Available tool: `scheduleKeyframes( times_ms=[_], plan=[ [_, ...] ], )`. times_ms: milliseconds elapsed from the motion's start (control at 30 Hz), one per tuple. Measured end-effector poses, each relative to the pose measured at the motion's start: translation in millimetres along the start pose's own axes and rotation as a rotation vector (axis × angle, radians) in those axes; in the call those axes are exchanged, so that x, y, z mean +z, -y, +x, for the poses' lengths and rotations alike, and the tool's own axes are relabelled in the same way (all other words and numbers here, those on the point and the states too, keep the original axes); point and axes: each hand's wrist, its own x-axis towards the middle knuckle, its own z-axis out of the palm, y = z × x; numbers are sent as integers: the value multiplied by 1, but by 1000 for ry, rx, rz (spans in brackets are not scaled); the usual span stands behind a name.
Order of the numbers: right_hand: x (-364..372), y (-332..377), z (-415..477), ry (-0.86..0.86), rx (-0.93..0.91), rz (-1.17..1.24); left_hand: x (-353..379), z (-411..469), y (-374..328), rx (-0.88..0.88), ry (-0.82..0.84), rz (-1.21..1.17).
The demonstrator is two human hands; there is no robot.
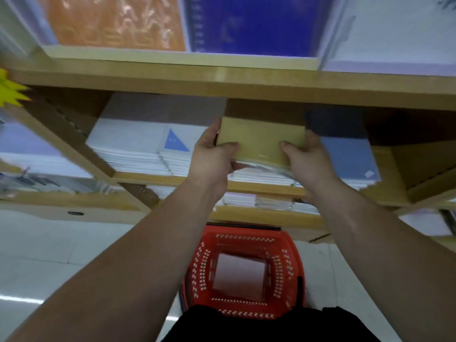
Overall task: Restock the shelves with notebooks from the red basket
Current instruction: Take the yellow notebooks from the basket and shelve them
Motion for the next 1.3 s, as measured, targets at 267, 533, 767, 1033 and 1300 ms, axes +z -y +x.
scheduleKeyframes(
  times_ms=[267,533,767,1033,1300],
  plan=[
    [176,24,-51,121,218,-43,-185,28,-68,-21,-136,61],
    [270,47,-50,69,-57,-189,-266,78,-105,152,-222,690],
    [281,51,-12,269,-300,-727,-272,81,-94,496,49,1961],
    [266,36,8,417,-300,-1050,-269,115,-78,344,142,2033],
    [269,48,21,549,-183,-1079,-263,128,-85,269,191,1991]
  ],
)
